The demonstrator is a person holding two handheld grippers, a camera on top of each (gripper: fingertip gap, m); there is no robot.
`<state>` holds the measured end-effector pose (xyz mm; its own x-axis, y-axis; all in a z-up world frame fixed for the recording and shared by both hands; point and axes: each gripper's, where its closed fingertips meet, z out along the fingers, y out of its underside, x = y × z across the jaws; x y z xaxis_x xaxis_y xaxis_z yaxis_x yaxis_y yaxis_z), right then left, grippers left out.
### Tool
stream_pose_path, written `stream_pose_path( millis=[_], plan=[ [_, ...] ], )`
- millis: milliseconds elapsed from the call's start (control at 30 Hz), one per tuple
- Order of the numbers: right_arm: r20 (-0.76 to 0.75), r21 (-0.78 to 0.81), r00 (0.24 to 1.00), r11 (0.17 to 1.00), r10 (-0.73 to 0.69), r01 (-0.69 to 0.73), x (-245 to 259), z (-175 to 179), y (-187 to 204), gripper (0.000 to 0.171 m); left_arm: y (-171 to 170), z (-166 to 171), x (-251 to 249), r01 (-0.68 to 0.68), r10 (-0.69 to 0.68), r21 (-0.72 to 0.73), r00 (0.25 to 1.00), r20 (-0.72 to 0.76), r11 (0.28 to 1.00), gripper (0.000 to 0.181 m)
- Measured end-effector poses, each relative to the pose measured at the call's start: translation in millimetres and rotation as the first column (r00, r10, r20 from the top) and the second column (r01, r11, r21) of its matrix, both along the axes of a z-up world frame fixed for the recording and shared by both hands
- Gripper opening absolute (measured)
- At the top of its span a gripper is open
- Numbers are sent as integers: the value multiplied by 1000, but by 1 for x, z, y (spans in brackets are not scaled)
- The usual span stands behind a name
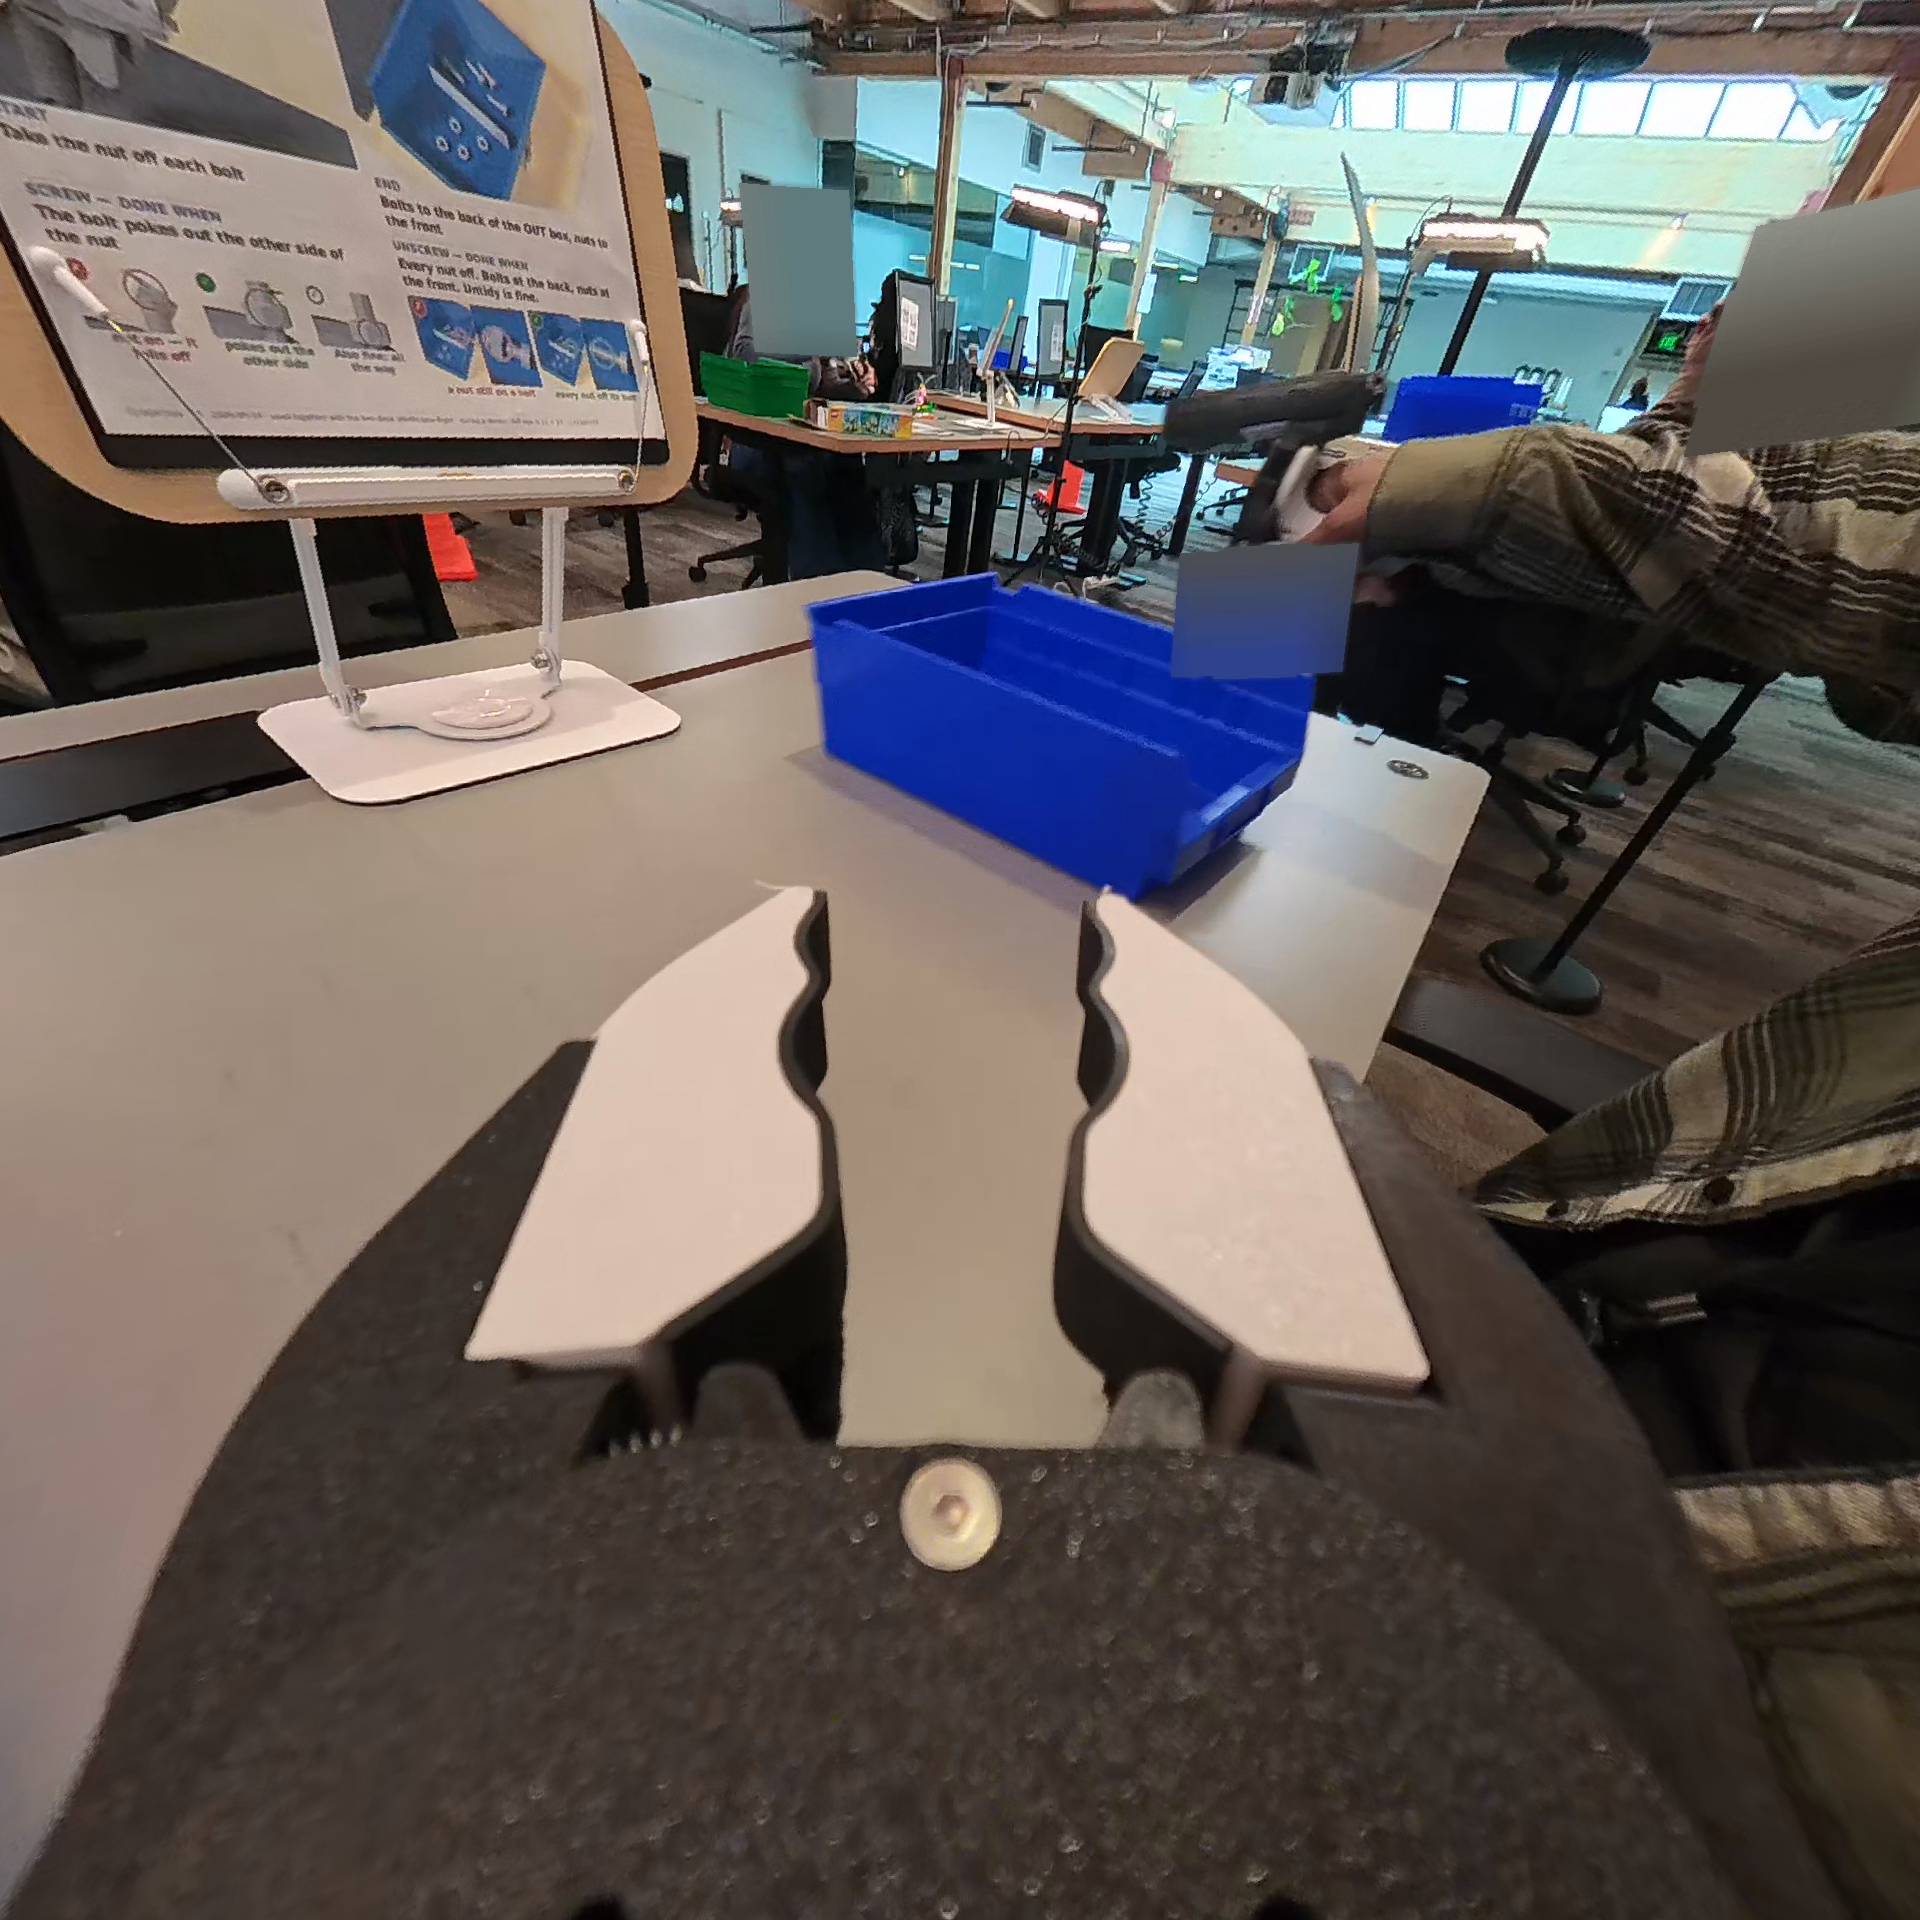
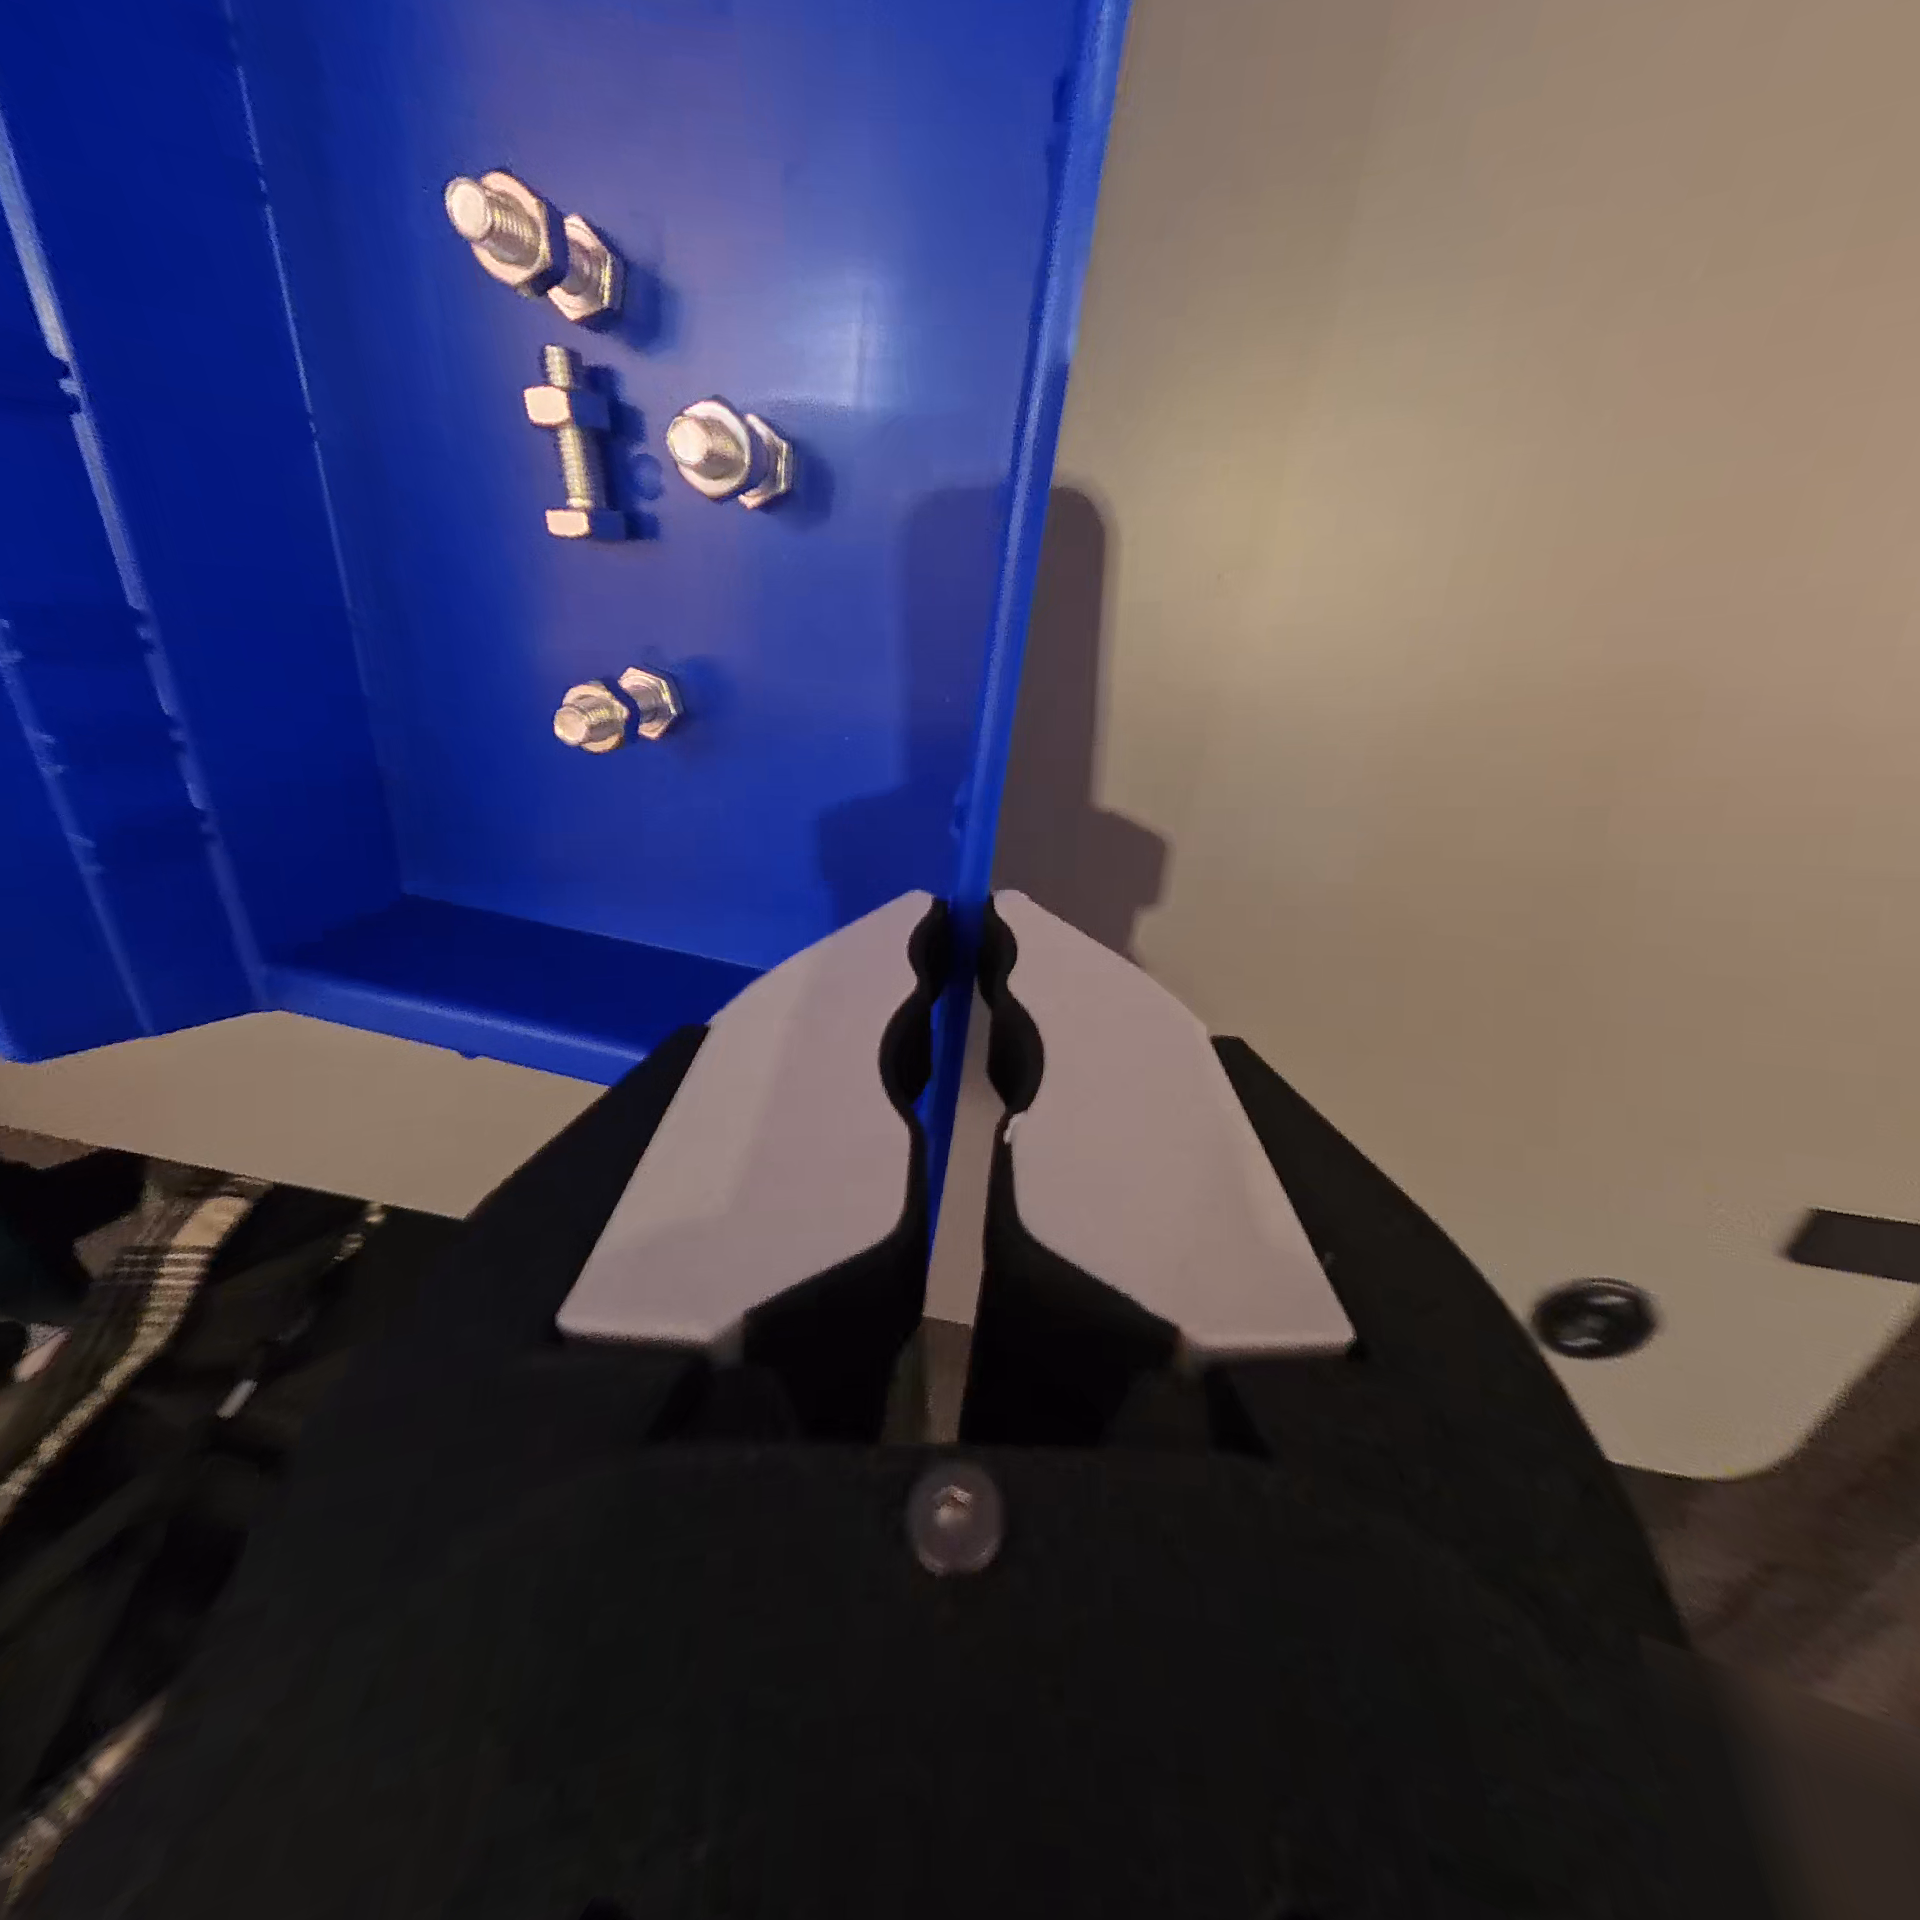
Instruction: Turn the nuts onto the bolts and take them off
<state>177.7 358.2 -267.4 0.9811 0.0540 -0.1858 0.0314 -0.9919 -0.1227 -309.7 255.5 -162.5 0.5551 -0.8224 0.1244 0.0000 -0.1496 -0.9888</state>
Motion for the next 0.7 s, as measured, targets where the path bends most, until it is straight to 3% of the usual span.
stream_pose_path(
  millis=[400,700],
  plan=[
    [-72,-31,992,994,101,-103,-178,2,7,6,-15,6,-16,16,-16,3,998,53,1000,43],
    [-80,-64,983,984,164,-169,-272,3,9,7,-23,14,-18,23,-25,24,998,60,999,43]
  ],
)
